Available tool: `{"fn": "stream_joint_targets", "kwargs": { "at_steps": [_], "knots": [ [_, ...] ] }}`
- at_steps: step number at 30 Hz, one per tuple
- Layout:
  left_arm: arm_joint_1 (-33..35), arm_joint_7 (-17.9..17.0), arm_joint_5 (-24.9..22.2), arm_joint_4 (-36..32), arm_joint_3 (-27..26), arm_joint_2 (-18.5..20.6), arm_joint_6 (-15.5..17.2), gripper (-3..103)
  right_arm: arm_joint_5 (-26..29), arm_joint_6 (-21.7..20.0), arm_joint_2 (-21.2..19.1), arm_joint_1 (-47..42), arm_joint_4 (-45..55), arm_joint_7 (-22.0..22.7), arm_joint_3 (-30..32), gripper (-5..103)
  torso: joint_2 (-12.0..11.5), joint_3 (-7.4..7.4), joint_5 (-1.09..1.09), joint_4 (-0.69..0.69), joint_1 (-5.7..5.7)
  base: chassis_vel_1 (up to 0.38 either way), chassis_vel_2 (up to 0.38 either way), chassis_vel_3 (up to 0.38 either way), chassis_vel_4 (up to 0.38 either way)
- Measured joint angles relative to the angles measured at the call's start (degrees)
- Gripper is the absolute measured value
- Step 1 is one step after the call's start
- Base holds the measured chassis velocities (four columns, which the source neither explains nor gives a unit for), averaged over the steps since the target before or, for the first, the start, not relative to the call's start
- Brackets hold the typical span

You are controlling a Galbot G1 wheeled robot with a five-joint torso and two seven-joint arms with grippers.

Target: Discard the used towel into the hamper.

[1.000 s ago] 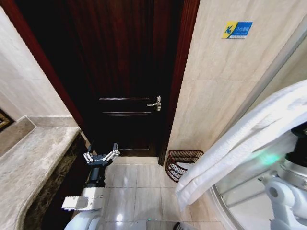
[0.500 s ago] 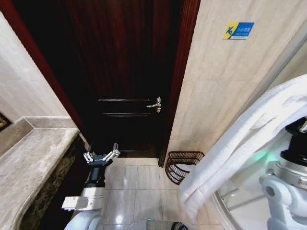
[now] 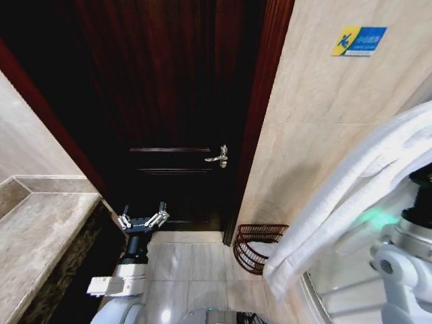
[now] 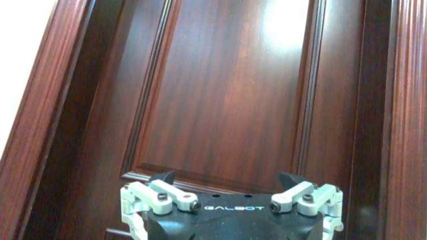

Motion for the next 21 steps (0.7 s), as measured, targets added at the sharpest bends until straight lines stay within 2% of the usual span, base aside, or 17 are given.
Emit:
{"fn": "stream_joint_targets", "kwargs": {
  "at_steps": [3,11,21],
  "knots": [
    [0.0,0.0,0.0,0.0,0.0,0.0,0.0,100,0.1,-0.4,-2.4,2.5,-2.4,0.1,-0.4,9,0.0,0.0,0.0,0.01,0.02,-0.035,0.041,0.028,-0.039],
    [0.0,0.0,0.0,0.0,0.0,0.0,0.0,100,-0.2,-2.5,-4.9,6.4,-6.6,0.5,-1.5,9,0.0,-0.01,0.0,0.0,-0.05,0.0,0.0,0.0,0.0],
    [0.0,0.0,0.0,0.0,0.0,0.0,0.0,100,0.0,-3.9,-9.9,15.7,-12.7,0.6,-4.0,9,0.0,0.0,-0.01,0.01,-0.02,0.0,0.0,0.0,0.0]
  ]
}}
